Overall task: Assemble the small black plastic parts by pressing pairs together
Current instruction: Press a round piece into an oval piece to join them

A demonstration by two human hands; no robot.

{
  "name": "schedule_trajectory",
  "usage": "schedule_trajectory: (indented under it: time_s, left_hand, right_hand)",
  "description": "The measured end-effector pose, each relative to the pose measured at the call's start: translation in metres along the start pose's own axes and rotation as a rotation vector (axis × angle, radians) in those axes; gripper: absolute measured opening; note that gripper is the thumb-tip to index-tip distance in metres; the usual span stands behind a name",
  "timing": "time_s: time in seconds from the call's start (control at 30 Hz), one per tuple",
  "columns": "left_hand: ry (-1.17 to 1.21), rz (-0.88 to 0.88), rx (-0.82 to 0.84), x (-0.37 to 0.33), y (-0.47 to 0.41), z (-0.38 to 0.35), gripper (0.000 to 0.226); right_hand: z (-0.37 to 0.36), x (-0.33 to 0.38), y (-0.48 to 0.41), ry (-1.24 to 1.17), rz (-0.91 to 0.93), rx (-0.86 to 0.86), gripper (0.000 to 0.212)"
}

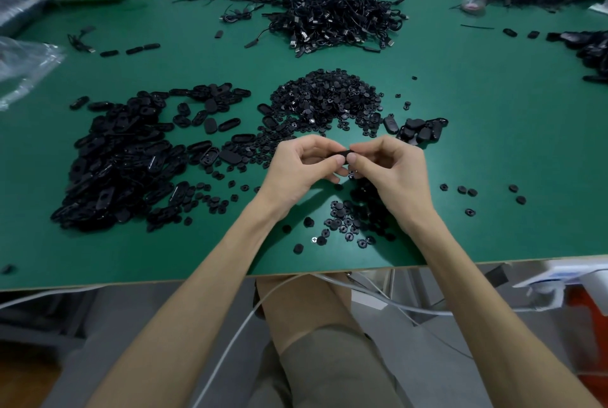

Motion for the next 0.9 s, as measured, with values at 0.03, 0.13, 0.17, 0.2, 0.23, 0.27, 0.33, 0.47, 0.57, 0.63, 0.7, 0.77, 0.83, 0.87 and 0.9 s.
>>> schedule_trajectory:
  time_s: [0.03, 0.13, 0.17, 0.2, 0.23, 0.27, 0.33, 0.47, 0.57, 0.63, 0.7, 0.77, 0.83, 0.87, 0.9]
  left_hand:
    - [-0.002, -0.002, -0.004, -0.0003, -0.0001, 0.0001, 0.015]
    - [-0.014, -0.008, -0.005, -0.0011, 0.0004, -0.0002, 0.014]
    - [-0.018, -0.008, -0.006, -0.0014, 0.0006, 0.0000, 0.015]
    - [-0.023, -0.006, -0.007, -0.0014, 0.0008, 0.0000, 0.015]
    - [-0.031, -0.006, -0.009, -0.0013, 0.0008, 0.0002, 0.014]
    - [-0.040, -0.004, -0.013, -0.0011, 0.0006, 0.0000, 0.014]
    - [-0.066, -0.002, -0.029, -0.0005, 0.0002, -0.0001, 0.013]
    - [-0.175, 0.004, -0.079, 0.0007, -0.0005, -0.0009, 0.019]
    - [-0.180, 0.008, -0.073, 0.0009, -0.0008, -0.0002, 0.021]
    - [-0.146, 0.012, -0.055, 0.0010, -0.0008, 0.0008, 0.016]
    - [-0.121, 0.014, -0.044, 0.0003, -0.0005, 0.0013, 0.014]
    - [-0.093, 0.008, -0.038, -0.0009, 0.0001, 0.0017, 0.013]
    - [-0.052, -0.001, -0.047, -0.0025, 0.0001, 0.0033, 0.014]
    - [-0.031, -0.003, -0.056, -0.0030, 0.0001, 0.0045, 0.014]
    - [-0.014, -0.002, -0.068, -0.0030, 0.0000, 0.0060, 0.015]
  right_hand:
    - [-0.0001, -0.0002, 0.0001, -0.005, 0.000, 0.002, 0.008]
    - [-0.0004, -0.0002, 0.0000, -0.025, -0.004, 0.009, 0.007]
    - [-0.0005, -0.0003, 0.0000, -0.031, -0.007, 0.012, 0.007]
    - [-0.0006, -0.0001, 0.0001, -0.033, -0.008, 0.015, 0.007]
    - [-0.0008, 0.0004, 0.0003, -0.030, -0.006, 0.016, 0.007]
    - [-0.0014, 0.0009, 0.0005, -0.026, -0.002, 0.019, 0.007]
    - [-0.0033, 0.0019, 0.0005, -0.020, 0.008, 0.027, 0.007]
    - [-0.0066, 0.0013, -0.0007, 0.006, 0.008, 0.043, 0.008]
    - [-0.0069, 0.0011, -0.0005, 0.020, 0.015, 0.055, 0.008]
    - [-0.0063, 0.0018, 0.0000, 0.002, 0.022, 0.066, 0.010]
    - [-0.0058, 0.0025, 0.0001, -0.033, 0.026, 0.079, 0.014]
    - [-0.0054, 0.0030, 0.0001, -0.037, 0.034, 0.080, 0.017]
    - [-0.0052, 0.0043, -0.0001, -0.016, 0.052, 0.074, 0.021]
    - [-0.0056, 0.0047, 0.0000, -0.002, 0.060, 0.075, 0.025]
    - [-0.0064, 0.0043, -0.0001, 0.012, 0.059, 0.078, 0.027]
Point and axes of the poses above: each hand's wrist, its own y-axis away from the middle knuckle, its own z-axis out of the back of the hand, x = y × z, the point moved 5 cm from there along -y, towards the middle knuckle, and after that the axes turned 4 degrees about -y, right-handed, at the moved point
